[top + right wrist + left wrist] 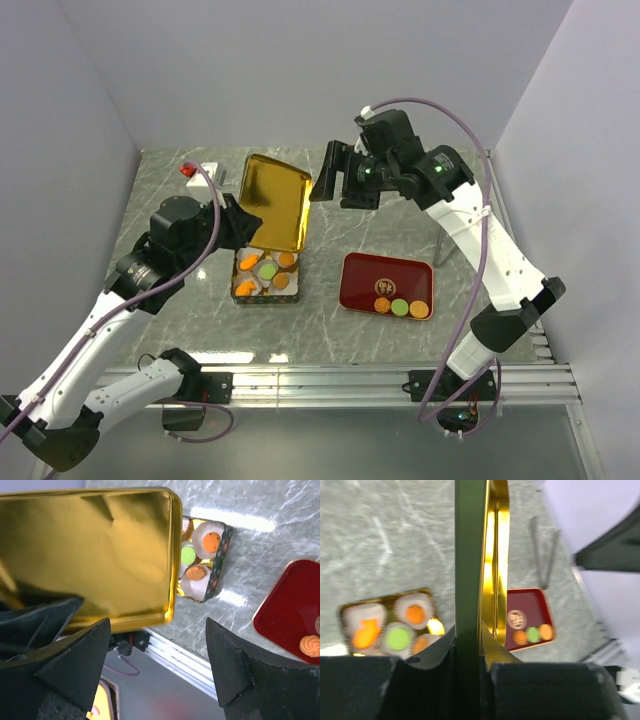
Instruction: Pack the cookies
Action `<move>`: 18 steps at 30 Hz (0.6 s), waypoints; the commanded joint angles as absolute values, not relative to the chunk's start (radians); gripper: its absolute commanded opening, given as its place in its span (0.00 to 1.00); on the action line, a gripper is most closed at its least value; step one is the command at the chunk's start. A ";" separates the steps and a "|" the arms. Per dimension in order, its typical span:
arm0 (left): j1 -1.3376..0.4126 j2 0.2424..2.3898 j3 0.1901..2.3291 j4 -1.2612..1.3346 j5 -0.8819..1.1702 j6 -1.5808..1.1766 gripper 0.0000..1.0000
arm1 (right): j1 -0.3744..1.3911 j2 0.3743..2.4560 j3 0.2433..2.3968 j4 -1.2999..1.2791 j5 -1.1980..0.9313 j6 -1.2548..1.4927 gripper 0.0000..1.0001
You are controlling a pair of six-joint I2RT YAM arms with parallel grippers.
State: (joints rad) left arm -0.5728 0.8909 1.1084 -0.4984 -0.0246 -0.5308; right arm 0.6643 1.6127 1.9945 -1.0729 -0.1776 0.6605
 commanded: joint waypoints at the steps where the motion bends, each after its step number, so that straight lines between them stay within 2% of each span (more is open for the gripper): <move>1: -0.572 0.871 1.172 -0.523 -0.091 -0.379 0.00 | 0.637 1.612 2.080 -1.109 -0.237 0.673 0.84; 7: -0.617 0.868 1.186 -0.572 -0.178 -0.238 0.00 | 0.552 1.701 2.164 -0.996 -0.483 0.837 0.87; 12: -0.701 0.894 1.215 -0.609 -0.282 -0.144 0.00 | 0.540 1.827 2.258 -0.921 -0.618 0.977 0.88; 18: -0.834 0.919 1.264 -0.672 -0.475 -0.054 0.01 | 0.546 1.885 2.259 -0.810 -0.733 1.081 0.90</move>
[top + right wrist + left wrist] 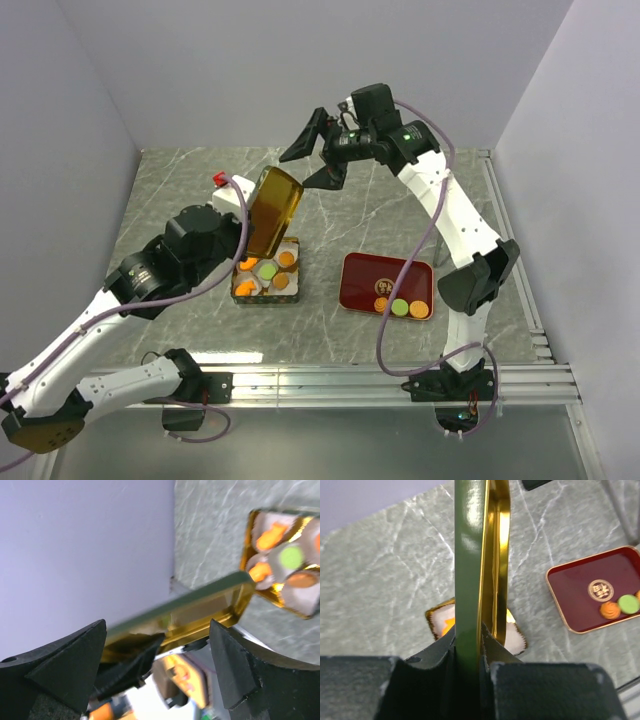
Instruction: Pack the cookies
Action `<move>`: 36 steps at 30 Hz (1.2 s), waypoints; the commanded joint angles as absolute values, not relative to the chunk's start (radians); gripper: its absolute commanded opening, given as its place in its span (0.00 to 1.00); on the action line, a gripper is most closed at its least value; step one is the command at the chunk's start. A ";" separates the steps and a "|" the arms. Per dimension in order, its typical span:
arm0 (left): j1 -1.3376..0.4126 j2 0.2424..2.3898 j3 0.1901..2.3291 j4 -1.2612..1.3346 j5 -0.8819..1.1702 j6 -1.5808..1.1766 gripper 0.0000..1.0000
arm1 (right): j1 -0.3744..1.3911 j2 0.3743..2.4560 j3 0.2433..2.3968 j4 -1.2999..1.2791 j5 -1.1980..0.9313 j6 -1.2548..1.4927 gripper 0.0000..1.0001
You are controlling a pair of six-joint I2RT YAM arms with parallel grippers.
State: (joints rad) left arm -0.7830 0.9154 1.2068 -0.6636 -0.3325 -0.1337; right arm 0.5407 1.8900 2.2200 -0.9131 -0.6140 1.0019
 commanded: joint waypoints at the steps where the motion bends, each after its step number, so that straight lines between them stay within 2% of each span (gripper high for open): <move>1: -0.848 0.920 1.270 -0.678 -0.492 -0.039 0.00 | 0.549 1.893 2.267 -0.810 -0.744 1.084 0.90; 6: -0.942 0.946 1.269 -0.692 -0.613 -0.011 0.00 | 0.568 1.908 2.253 -0.815 -0.782 1.089 0.90; 14: -1.104 0.971 1.235 -0.612 -0.925 0.092 0.00 | 0.612 1.922 2.200 -0.813 -0.861 1.072 0.90; 17: -1.137 0.965 1.232 -0.562 -1.006 0.136 0.00 | 0.627 1.933 2.210 -0.845 -0.874 1.048 0.83; 23: -1.193 0.933 1.207 -0.463 -1.106 0.242 0.00 | 0.634 1.925 2.175 -0.828 -0.893 1.042 0.52; 24: -1.193 0.930 1.204 -0.462 -1.111 0.251 0.00 | 0.634 1.925 2.174 -0.821 -0.897 1.042 0.40; 29: -1.195 0.942 1.183 -0.465 -1.141 0.288 0.00 | 0.634 1.916 2.142 -0.795 -0.910 1.049 0.20; 31: -1.197 0.942 1.183 -0.474 -1.141 0.281 0.01 | 0.634 1.914 2.134 -0.787 -0.910 1.051 0.09; 33: -1.198 0.940 1.187 -0.504 -1.135 0.269 0.13 | 0.634 1.911 2.126 -0.782 -0.908 1.049 0.00; 34: -1.198 0.942 1.195 -0.517 -1.126 0.250 0.18 | 0.634 1.910 2.123 -0.779 -0.904 1.048 0.00; 35: -1.200 0.942 1.200 -0.537 -1.118 0.241 0.31 | 0.634 1.910 2.120 -0.776 -0.905 1.049 0.00; 36: -1.200 0.942 1.204 -0.569 -1.112 0.229 0.36 | 0.634 1.910 2.117 -0.769 -0.904 1.051 0.00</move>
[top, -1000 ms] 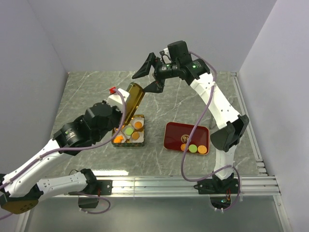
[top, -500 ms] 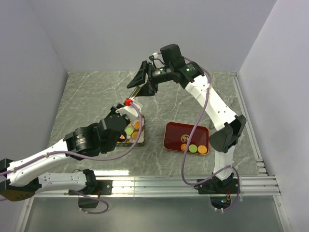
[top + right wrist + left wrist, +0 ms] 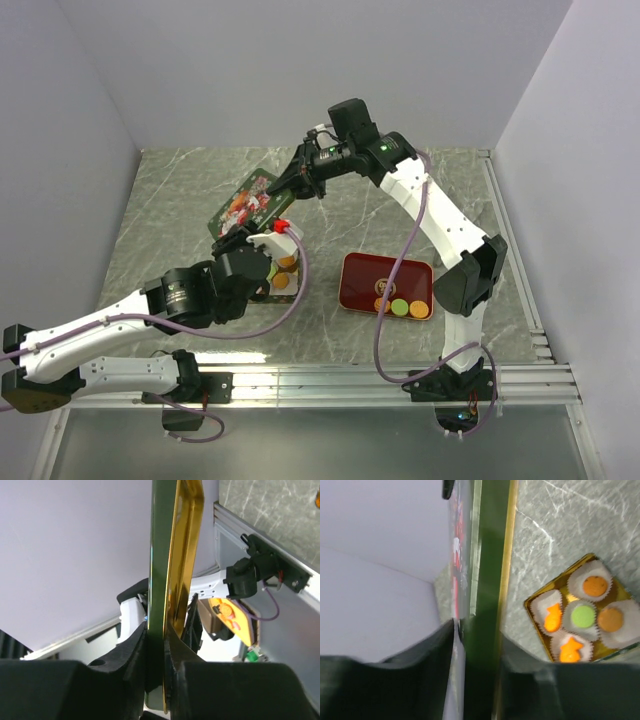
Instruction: Pack the cookies
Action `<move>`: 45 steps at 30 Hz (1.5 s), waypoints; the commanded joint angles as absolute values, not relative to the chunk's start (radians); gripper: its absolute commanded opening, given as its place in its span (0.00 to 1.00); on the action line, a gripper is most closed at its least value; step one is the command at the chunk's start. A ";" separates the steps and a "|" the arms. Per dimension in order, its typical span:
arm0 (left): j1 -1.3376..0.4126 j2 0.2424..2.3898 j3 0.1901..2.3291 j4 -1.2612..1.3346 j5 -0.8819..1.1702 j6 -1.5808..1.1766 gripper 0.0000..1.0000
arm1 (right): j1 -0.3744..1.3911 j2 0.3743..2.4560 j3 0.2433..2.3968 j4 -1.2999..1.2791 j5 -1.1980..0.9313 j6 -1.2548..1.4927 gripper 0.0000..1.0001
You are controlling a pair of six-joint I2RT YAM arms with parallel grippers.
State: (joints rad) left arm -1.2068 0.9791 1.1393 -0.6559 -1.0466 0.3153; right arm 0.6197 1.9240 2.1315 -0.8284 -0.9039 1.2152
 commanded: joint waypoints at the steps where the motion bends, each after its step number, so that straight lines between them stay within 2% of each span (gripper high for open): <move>1: -1.201 0.942 1.215 -0.587 -1.100 0.210 0.42 | 0.629 1.910 2.115 -0.765 -0.902 1.052 0.00; 2: -1.201 0.943 1.221 -0.610 -1.069 0.198 0.53 | 0.627 1.913 2.115 -0.759 -0.900 1.052 0.00; 4: -1.201 0.943 1.244 -0.675 -1.033 0.164 0.62 | 0.621 1.919 2.118 -0.746 -0.896 1.057 0.00; 5: -1.201 0.943 1.253 -0.696 -0.979 0.149 0.71 | 0.609 1.927 2.126 -0.744 -0.891 1.054 0.00; 9: -1.201 0.951 1.304 -0.819 -0.842 0.062 0.84 | 0.542 1.951 2.137 -0.774 -0.865 1.008 0.00; 11: -1.201 0.953 1.312 -0.874 -0.802 0.028 0.97 | 0.490 1.956 2.135 -0.794 -0.839 0.965 0.00; 13: -1.201 0.945 1.312 -0.903 -0.752 -0.033 0.99 | 0.459 1.953 2.135 -0.816 -0.815 0.919 0.00; 18: -1.198 0.902 1.279 -0.908 -0.721 -0.175 0.99 | 0.362 1.930 2.129 -0.960 -0.681 0.761 0.00; 24: -1.083 0.919 1.180 -0.879 -0.538 -0.330 0.99 | 0.275 1.737 1.923 -0.951 -0.620 0.696 0.00; 30: -0.665 0.966 1.109 -0.811 -0.215 -0.370 0.97 | 0.221 1.533 1.728 -0.950 -0.581 0.666 0.00; 35: -0.458 1.063 0.996 -0.737 -0.071 -0.443 0.88 | 0.195 1.376 1.594 -0.968 -0.565 0.638 0.00; 36: -0.457 1.081 0.977 -0.736 -0.048 -0.446 0.88 | 0.193 1.356 1.573 -0.969 -0.569 0.637 0.00; 41: -0.371 1.219 0.986 -0.726 -0.052 -0.475 0.76 | 0.181 1.250 1.453 -0.963 -0.624 0.649 0.00; 45: -0.318 1.275 0.970 -0.707 -0.037 -0.477 0.71 | 0.181 1.181 1.419 -0.977 -0.654 0.647 0.00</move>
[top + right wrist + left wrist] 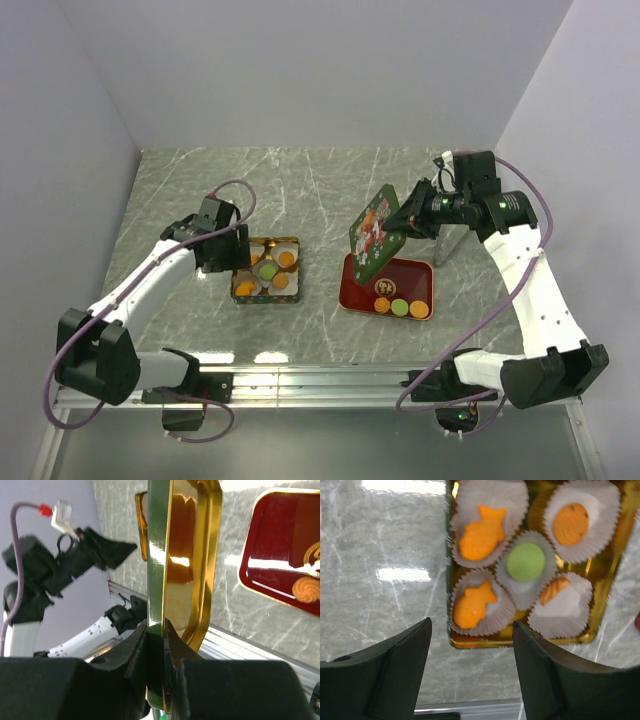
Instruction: Pack the cookies
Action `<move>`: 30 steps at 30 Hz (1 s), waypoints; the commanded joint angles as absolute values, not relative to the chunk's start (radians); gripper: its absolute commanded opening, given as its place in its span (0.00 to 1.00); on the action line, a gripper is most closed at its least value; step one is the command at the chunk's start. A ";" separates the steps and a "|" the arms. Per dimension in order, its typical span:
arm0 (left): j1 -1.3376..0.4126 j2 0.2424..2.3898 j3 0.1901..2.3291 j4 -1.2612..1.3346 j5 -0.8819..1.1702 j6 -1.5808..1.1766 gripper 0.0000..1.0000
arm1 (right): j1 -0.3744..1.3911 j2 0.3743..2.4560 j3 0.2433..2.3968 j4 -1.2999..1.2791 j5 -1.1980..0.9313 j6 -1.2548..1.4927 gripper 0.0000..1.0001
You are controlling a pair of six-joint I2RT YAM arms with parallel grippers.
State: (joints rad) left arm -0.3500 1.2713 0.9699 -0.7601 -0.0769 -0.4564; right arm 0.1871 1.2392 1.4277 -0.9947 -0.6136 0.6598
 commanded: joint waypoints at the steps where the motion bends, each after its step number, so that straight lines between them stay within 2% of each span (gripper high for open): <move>1: -0.299 1.290 0.965 -0.698 -0.031 -0.474 0.70 | 0.179 1.172 1.416 -0.980 -0.653 0.646 0.00; 9: -0.268 1.425 0.966 -0.692 -0.055 -0.460 0.55 | 0.172 1.147 1.414 -1.087 -0.710 0.552 0.00; 14: -0.262 1.496 0.977 -0.687 -0.087 -0.486 0.42 | 0.143 1.154 1.436 -1.147 -0.748 0.482 0.00; 18: -0.261 1.546 1.002 -0.684 -0.095 -0.515 0.29 | 0.135 1.157 1.442 -1.181 -0.759 0.448 0.00; 21: -0.261 1.606 1.019 -0.692 -0.100 -0.551 0.11 | 0.135 1.149 1.416 -1.154 -0.805 0.471 0.00; 24: -0.261 1.618 1.035 -0.695 -0.106 -0.587 0.01 | 0.141 1.157 1.420 -1.152 -0.805 0.471 0.00; 30: -0.270 1.683 1.153 -0.736 -0.126 -0.609 0.00 | 0.166 1.175 1.459 -1.160 -0.785 0.462 0.00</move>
